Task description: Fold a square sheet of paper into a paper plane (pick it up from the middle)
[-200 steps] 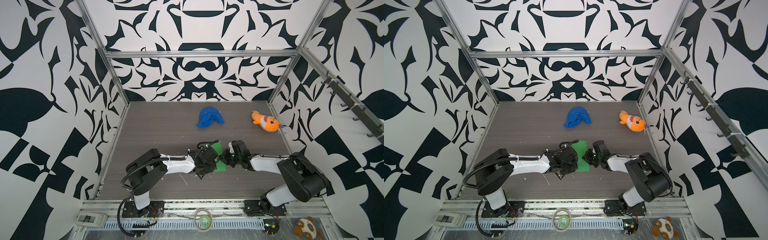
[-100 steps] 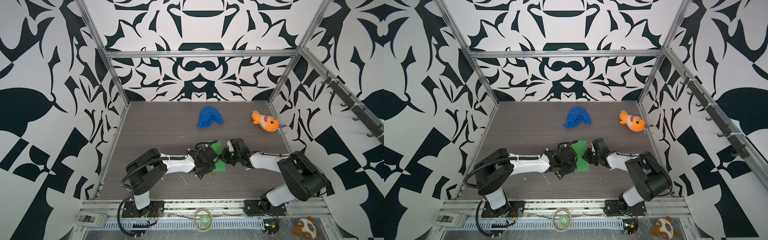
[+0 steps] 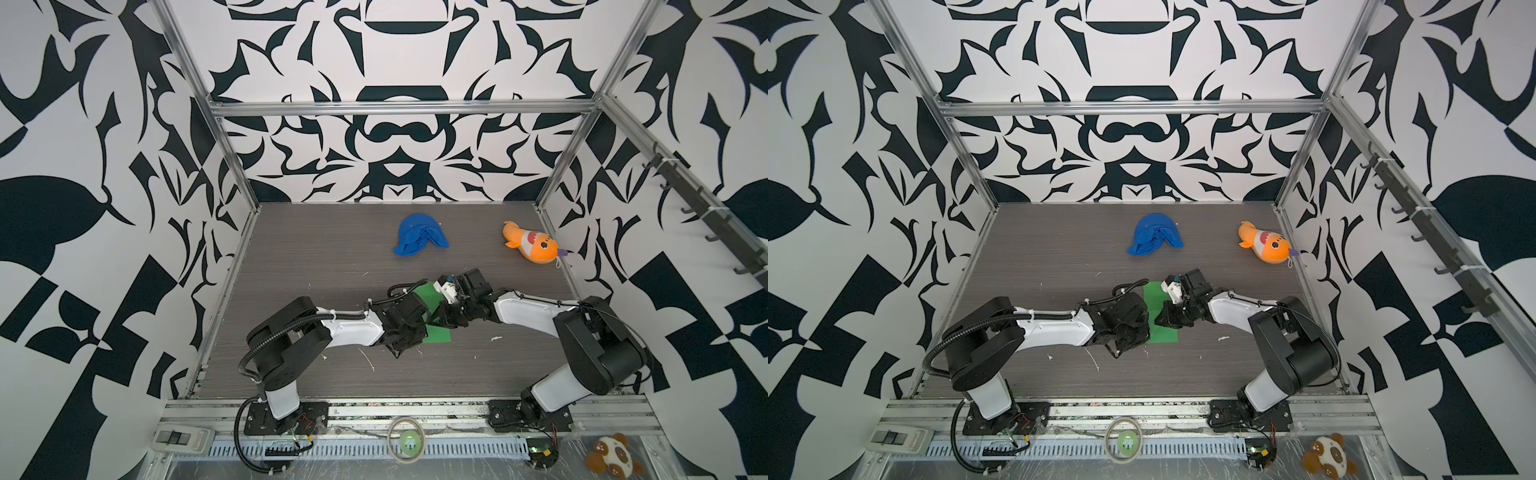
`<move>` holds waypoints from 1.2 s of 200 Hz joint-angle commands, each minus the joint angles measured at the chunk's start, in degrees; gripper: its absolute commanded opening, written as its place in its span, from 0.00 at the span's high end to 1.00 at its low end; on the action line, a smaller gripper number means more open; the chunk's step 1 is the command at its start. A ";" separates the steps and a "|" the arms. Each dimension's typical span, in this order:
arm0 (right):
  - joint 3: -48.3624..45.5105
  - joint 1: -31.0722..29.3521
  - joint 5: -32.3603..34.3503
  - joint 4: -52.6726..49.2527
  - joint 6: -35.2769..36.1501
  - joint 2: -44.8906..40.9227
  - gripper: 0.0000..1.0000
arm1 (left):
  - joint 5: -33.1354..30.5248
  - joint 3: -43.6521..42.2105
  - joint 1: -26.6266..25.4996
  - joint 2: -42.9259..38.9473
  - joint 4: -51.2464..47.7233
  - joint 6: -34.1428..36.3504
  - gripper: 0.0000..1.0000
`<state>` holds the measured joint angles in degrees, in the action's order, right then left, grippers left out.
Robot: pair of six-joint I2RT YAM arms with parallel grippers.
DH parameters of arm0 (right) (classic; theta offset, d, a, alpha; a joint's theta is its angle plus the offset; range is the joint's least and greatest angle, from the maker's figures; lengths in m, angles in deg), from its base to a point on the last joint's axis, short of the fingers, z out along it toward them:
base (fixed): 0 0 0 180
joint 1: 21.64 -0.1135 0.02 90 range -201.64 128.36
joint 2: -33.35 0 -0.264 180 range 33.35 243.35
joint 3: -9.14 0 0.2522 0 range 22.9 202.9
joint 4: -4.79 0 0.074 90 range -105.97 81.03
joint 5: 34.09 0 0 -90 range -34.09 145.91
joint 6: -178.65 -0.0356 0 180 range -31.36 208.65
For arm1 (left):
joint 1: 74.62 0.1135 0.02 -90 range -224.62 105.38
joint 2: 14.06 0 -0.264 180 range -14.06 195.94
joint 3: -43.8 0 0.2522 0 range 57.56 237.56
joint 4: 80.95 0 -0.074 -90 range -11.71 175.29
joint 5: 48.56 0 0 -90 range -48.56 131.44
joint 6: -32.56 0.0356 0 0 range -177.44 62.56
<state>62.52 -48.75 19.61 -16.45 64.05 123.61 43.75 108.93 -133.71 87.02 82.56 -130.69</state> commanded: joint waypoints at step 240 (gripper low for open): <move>6.35 7.95 17.53 -10.79 -0.80 -1.77 1.00 | -1.47 -1.11 0.35 3.25 -8.00 0.36 1.00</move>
<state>68.90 -41.45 32.90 -26.22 64.35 126.47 44.01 109.02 -133.56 87.04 82.21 -130.67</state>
